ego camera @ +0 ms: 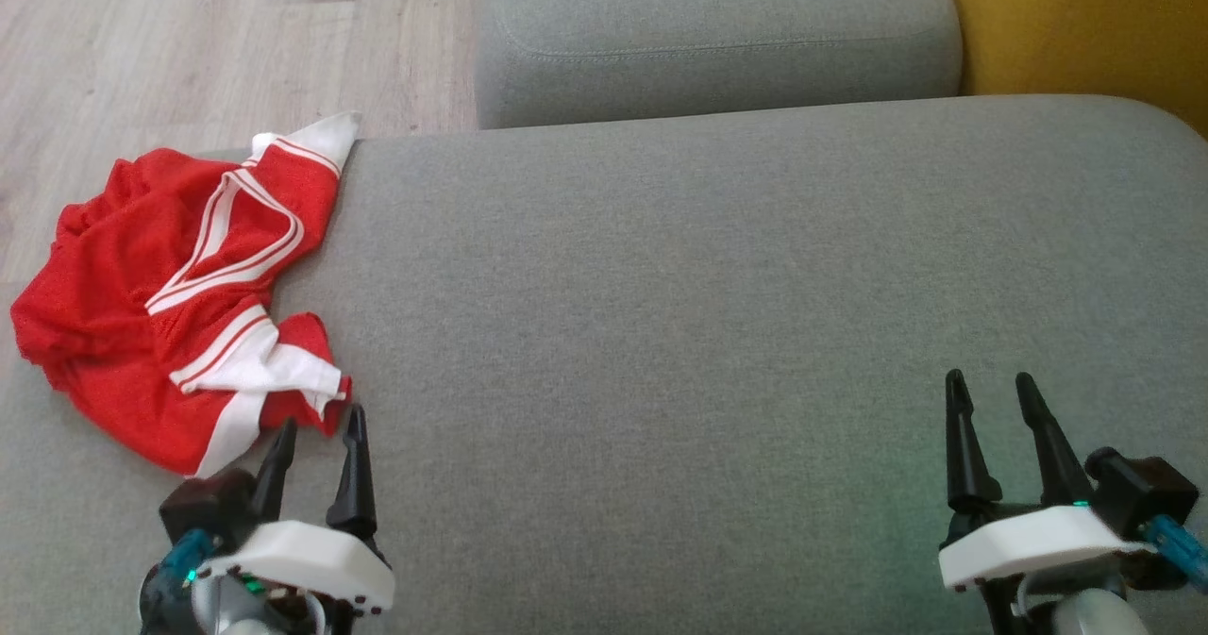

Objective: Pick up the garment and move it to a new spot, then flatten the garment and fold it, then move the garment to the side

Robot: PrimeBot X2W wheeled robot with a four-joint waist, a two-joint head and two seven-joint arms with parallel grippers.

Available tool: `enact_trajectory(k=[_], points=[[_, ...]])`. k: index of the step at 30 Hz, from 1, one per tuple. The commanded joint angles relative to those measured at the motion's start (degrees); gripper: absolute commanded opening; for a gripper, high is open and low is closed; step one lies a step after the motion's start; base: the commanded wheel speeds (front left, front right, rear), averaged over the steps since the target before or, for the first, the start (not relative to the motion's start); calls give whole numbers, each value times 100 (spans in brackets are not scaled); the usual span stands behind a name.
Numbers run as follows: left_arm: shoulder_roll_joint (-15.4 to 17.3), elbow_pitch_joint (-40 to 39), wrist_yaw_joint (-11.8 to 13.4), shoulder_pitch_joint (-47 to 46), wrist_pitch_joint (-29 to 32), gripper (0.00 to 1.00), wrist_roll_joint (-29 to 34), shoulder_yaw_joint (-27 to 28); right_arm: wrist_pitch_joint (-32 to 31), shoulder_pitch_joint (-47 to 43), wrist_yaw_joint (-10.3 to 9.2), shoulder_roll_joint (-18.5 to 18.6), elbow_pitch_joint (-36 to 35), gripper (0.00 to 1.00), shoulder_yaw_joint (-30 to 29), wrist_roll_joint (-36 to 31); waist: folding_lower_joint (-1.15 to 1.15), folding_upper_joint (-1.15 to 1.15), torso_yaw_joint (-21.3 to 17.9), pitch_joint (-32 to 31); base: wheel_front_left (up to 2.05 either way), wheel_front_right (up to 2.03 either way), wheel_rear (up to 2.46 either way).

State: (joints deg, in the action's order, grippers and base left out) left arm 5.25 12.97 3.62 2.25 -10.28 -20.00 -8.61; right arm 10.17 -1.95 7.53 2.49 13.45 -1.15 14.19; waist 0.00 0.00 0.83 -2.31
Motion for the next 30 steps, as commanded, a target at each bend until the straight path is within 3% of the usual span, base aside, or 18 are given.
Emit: enact_trajectory(k=[1, 24, 30], points=[[107, -182, 50, -169, -102, 100, 242, 112, 110, 158, -4, 35, -181, 100, 67, -239, 0, 0, -15, 3, 0, 0, 0], [154, -150, 178, -118, -470, 100, 1699, 112, 481, 74, -4, 39, -18, 100, -138, -1334, 0, 0, -65, 6, 0, 0, 0], [84, -108, 106, -111, -472, 100, 1587, 224, 483, 91, -4, 39, 127, 100, -213, -1202, 0, 0, -62, -1, 0, 0, 0]])
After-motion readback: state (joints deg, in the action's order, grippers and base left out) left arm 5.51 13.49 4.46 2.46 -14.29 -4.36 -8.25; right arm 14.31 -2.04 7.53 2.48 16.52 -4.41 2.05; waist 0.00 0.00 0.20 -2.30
